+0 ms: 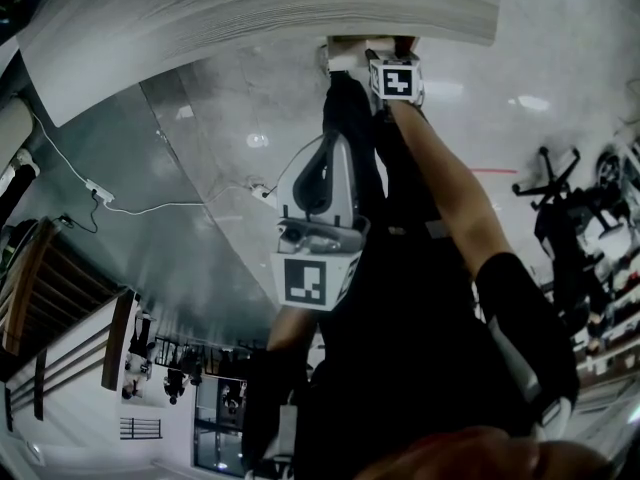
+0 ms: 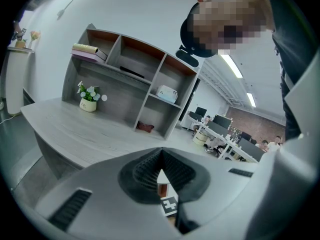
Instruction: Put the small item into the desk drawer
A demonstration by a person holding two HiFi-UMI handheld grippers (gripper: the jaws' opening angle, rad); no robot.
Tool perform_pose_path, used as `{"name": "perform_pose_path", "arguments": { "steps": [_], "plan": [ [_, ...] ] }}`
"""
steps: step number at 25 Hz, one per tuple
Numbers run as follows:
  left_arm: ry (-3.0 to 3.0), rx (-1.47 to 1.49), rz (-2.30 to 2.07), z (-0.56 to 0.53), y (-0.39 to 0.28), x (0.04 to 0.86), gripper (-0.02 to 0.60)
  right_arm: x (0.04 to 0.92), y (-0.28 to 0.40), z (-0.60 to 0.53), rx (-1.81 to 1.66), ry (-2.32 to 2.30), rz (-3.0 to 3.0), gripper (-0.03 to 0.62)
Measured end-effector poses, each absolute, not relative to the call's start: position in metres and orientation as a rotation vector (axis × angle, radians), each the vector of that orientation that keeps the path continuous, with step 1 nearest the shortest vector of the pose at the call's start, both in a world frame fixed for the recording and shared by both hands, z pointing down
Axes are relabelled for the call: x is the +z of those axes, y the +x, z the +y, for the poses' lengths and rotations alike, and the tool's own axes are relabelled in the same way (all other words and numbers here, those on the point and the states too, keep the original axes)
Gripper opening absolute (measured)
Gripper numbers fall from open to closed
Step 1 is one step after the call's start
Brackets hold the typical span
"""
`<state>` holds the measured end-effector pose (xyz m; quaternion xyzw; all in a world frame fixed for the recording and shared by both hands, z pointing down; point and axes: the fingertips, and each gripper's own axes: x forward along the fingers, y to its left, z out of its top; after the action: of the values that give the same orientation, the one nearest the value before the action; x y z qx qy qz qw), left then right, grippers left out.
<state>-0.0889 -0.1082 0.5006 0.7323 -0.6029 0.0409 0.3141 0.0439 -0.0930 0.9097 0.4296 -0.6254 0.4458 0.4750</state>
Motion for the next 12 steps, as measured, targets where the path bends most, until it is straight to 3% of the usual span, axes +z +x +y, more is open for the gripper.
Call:
{"name": "perform_pose_path", "arguments": {
  "steps": [12],
  "plan": [
    [1.924,0.109,-1.591,-0.104,-0.087,0.501,-0.002,0.912,0.055,-0.097,1.037,1.074,-1.523,0.255]
  ]
}}
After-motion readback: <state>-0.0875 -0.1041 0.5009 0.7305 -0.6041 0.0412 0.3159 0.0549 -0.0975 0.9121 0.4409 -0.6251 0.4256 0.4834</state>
